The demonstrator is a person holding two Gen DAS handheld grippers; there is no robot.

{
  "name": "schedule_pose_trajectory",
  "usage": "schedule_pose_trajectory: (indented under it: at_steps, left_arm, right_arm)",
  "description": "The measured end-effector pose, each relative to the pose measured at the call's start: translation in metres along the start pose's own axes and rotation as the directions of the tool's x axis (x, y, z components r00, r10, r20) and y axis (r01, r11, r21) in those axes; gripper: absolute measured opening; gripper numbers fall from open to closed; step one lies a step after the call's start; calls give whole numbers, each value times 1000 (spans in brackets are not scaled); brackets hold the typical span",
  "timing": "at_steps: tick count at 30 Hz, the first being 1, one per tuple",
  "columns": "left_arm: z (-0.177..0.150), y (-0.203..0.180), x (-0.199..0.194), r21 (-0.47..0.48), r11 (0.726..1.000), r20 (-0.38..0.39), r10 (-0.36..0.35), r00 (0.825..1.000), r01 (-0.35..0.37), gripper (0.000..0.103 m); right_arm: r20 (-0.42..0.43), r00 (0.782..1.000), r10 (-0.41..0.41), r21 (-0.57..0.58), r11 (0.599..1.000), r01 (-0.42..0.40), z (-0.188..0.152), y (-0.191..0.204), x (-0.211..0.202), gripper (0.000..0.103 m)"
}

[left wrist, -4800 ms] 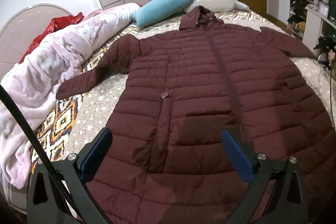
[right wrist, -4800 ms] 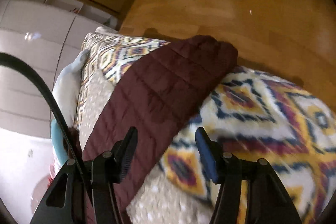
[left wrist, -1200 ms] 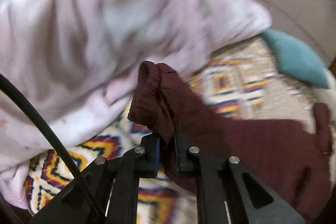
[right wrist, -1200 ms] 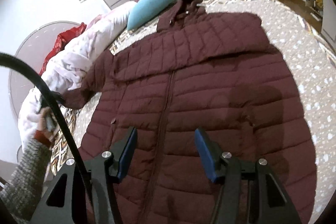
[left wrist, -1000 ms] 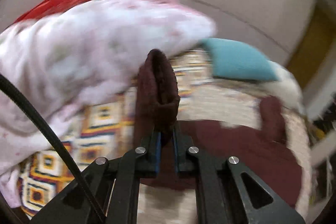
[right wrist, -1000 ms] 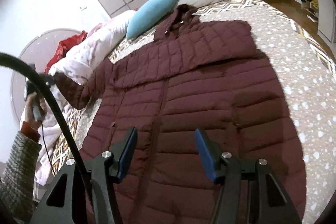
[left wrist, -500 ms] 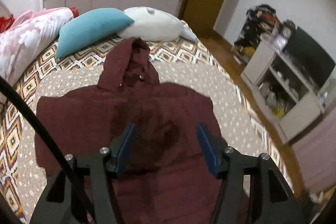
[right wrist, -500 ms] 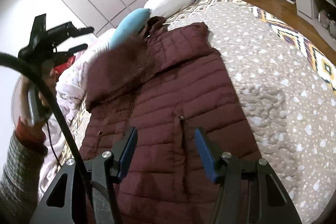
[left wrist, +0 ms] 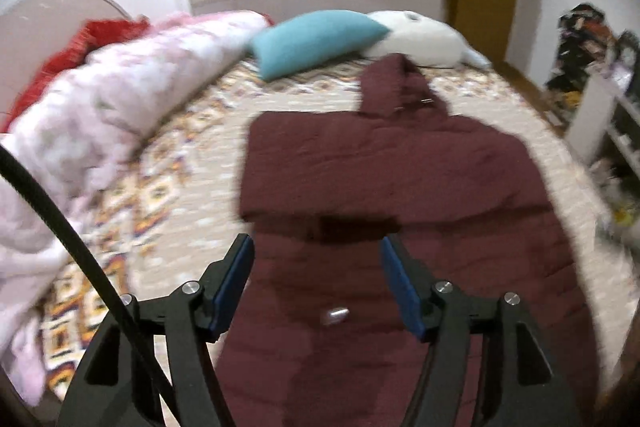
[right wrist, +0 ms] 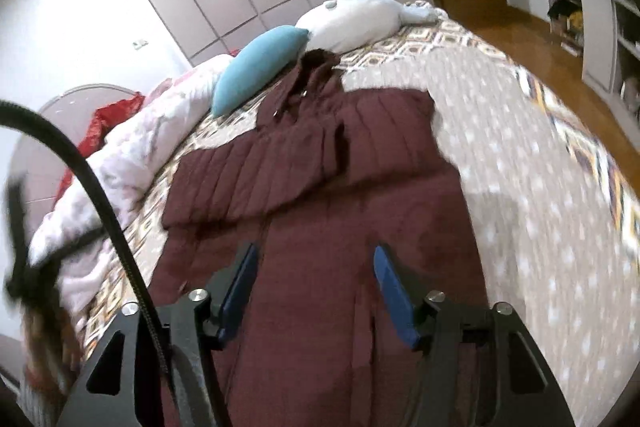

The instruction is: Fold large clothes

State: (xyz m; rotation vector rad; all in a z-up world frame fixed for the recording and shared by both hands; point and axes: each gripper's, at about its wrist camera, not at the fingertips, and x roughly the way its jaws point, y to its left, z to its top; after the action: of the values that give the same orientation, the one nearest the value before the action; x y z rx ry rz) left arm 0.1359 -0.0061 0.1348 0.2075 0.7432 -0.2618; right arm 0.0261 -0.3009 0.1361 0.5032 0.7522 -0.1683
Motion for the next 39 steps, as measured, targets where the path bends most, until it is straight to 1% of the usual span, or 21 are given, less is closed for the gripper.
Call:
schedule_pose_trajectory:
  at_steps: [2,4,6,9,10,11,12,15,17,18,21,23,24,25,28,31,33,34,35,37,39]
  left_arm:
    - [-18,8,-1,38,996,21,75,997,-75,67]
    - [-37,15,2,69,991,28,114,993,-116,67]
    - [-51,24,5,73,992,10,102,995,-103,67]
    - [-64,35,12,41,996,-18,77,997,-76,67]
    - [-67,40,14,28,997,-28,67,997,-66,67]
    - [-69,42,16,15,998,-36,64,997,-63,67]
    - [-72,45,17,0,998,-43,60,997,-60,67]
    - [-75,49,27,-14,999,-51,49,998,-50,68]
    - [-78,50,33,-16,999,-63,48,997,-49,67]
    - [-79,50,37,-21,999,-74,39,996,-41,67]
    - [-81,49,40,-30,999,-86,27,996,-30,67]
    - [-81,47,40,-31,999,-88,29,996,-32,67]
    - [-81,46,39,-30,999,-88,31,996,-33,68]
    - [-81,46,39,-29,999,-88,31,996,-34,68]
    - [-79,44,35,-32,999,-83,27,996,-29,68]
    - [-79,42,32,-43,999,-87,20,996,-24,68]
    - [-79,40,30,-47,999,-92,13,996,-18,68]
    - [-79,39,29,-46,999,-95,11,995,-16,68]
    - [-80,38,28,-45,999,-97,10,995,-15,68]
    - [-80,38,27,-41,999,-99,14,995,-18,68]
    - [-80,38,25,-44,999,-102,17,995,-22,68]
  right_arm:
    - [0,999,-51,-17,999,51,25,2,32,67]
    - [-22,994,-108,-45,993,107,45,4,67,67]
    - [-77,984,-160,-56,986,156,60,4,108,67]
    - [-169,968,-186,-50,982,180,66,2,153,65]
    - [-195,962,-189,-64,982,180,65,4,163,42]
    - [-211,962,-172,-85,984,157,64,7,169,23]
    - [-231,959,-162,-107,984,141,63,10,174,23]
    - [-183,957,-225,-150,968,199,67,11,167,21]
    - [-153,932,-327,-151,940,305,73,2,164,21]
    - [-142,912,-384,-149,919,364,76,-5,164,21]
    - [-139,888,-439,-201,890,408,75,-5,169,26]
    - [-101,881,-462,-247,870,427,74,3,163,37]
    - [-68,877,-475,-248,860,447,75,6,154,47]
    - [-30,880,-474,-231,860,455,76,7,142,51]
    - [62,881,-469,-180,863,472,78,16,112,55]
    - [98,888,-449,-201,865,459,75,35,103,55]
    - [85,903,-421,-229,874,429,73,44,109,55]
    - [46,919,-391,-246,888,390,69,48,118,54]
    - [14,925,-379,-250,895,370,70,49,128,53]
    - [-44,921,-387,-247,897,366,64,43,149,53]
    - [-121,900,-419,-230,893,385,57,29,173,53]
